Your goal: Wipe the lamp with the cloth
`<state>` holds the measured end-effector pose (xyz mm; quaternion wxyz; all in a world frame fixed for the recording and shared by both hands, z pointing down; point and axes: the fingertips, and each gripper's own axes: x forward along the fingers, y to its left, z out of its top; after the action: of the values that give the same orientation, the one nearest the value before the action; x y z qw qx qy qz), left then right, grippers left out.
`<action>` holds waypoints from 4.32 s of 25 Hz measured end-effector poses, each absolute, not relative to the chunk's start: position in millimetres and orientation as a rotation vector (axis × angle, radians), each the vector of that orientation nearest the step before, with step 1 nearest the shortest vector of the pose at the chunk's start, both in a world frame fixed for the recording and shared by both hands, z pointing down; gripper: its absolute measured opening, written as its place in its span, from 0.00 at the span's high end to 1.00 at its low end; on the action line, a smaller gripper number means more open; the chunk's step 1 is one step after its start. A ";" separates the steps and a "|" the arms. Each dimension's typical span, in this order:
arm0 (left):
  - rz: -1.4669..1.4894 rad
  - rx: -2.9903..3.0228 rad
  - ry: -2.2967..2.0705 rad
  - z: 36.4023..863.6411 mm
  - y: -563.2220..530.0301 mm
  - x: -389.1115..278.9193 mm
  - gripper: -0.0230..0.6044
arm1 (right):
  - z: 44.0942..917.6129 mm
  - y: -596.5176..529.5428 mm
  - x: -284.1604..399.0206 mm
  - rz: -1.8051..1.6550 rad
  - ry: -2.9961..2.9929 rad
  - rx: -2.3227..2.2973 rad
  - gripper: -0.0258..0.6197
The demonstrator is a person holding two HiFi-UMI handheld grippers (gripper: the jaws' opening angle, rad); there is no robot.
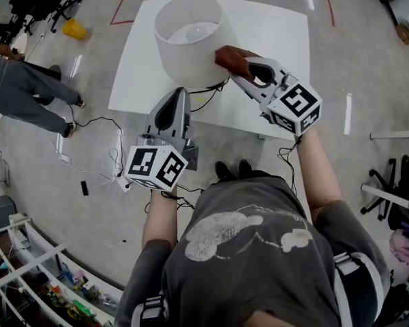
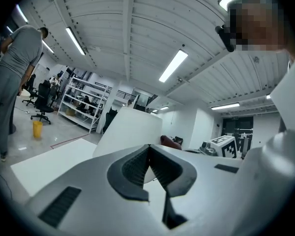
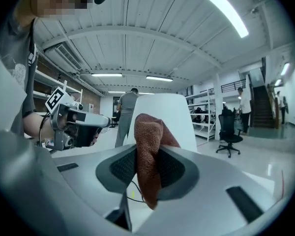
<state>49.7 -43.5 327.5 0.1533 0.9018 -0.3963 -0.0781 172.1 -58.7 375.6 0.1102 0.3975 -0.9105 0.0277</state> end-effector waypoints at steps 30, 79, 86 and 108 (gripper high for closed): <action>-0.292 2.724 -0.833 302.4 -83.2 -12.5 0.95 | 293.1 -57.1 127.2 -0.037 -2.686 1.546 0.81; -0.156 2.735 -0.399 336.6 -150.1 -69.0 0.95 | 382.2 -49.8 34.9 0.328 -2.297 1.996 0.81; -0.190 2.777 -0.185 319.4 -166.0 -75.5 0.95 | 316.3 -66.0 24.2 0.105 -2.194 2.180 0.81; -0.077 2.758 -0.082 343.5 -181.7 -102.2 0.95 | 400.6 -108.0 15.1 0.389 -1.994 2.213 0.81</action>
<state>-102.2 -181.7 343.5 0.1896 0.9811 -0.0291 -0.0273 15.1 -108.0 400.6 0.0688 0.7350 -0.6621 0.1291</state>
